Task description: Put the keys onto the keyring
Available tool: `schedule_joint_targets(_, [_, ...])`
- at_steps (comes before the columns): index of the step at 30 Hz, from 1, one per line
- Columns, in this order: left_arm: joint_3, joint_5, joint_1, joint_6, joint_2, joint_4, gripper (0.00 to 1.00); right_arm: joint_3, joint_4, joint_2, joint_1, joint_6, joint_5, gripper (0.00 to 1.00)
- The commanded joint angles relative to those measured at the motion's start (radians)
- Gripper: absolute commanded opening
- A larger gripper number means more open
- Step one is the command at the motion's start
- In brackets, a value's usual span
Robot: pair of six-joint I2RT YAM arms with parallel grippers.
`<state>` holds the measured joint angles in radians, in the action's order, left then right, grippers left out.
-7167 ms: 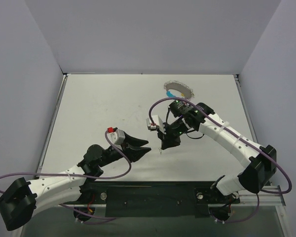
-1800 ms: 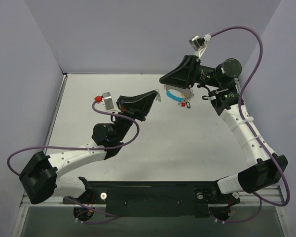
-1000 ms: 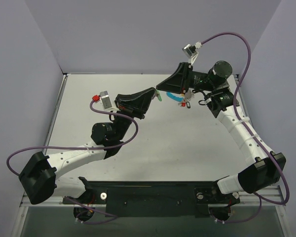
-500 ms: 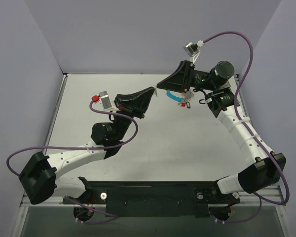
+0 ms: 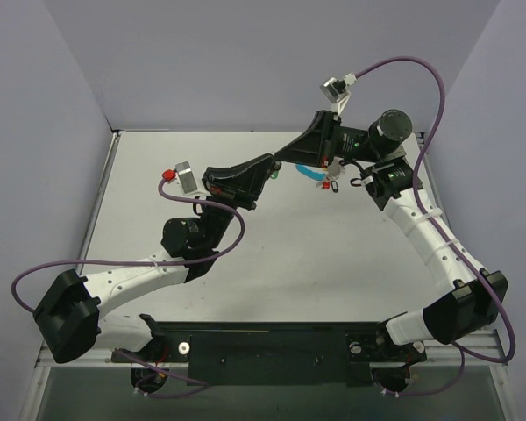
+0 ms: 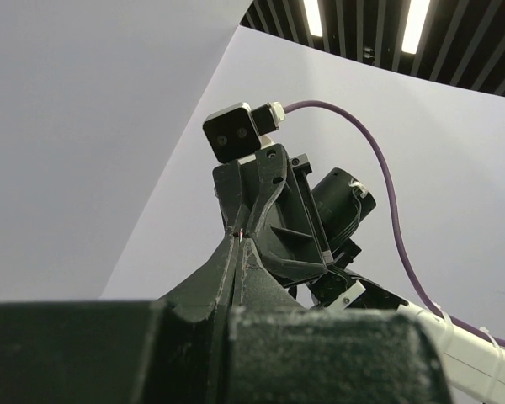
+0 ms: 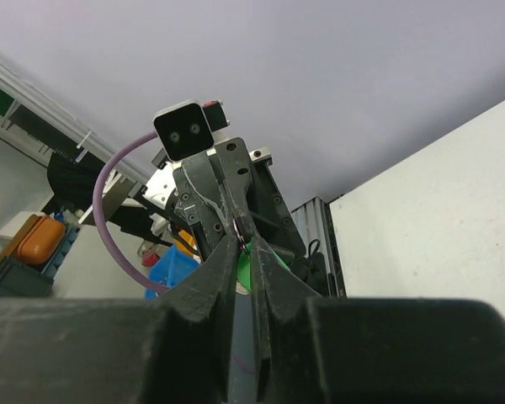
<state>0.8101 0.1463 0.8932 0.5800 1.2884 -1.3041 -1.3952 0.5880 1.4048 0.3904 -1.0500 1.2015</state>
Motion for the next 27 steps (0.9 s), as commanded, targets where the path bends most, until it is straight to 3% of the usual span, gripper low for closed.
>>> schedule_joint_targets(1, [0.011,0.006,-0.007,0.0,-0.018,-0.342,0.0,-0.034,0.082,-0.024,0.01,-0.002,0.033,0.04])
schedule_joint_targets(11, [0.004,0.007,-0.011,0.004,-0.02,-0.342,0.0,-0.041,0.104,-0.027,0.008,-0.03,0.029,0.17])
schedule_joint_targets(17, [0.004,0.01,-0.011,0.007,-0.017,-0.342,0.0,-0.037,0.113,-0.026,0.008,-0.035,0.032,0.11])
schedule_joint_targets(22, [0.006,0.007,-0.01,0.014,-0.012,-0.342,0.0,-0.041,0.122,-0.017,0.01,-0.042,0.032,0.0])
schedule_joint_targets(27, [0.001,0.003,-0.013,0.02,-0.011,-0.342,0.0,-0.034,0.151,-0.017,0.005,-0.061,0.029,0.0])
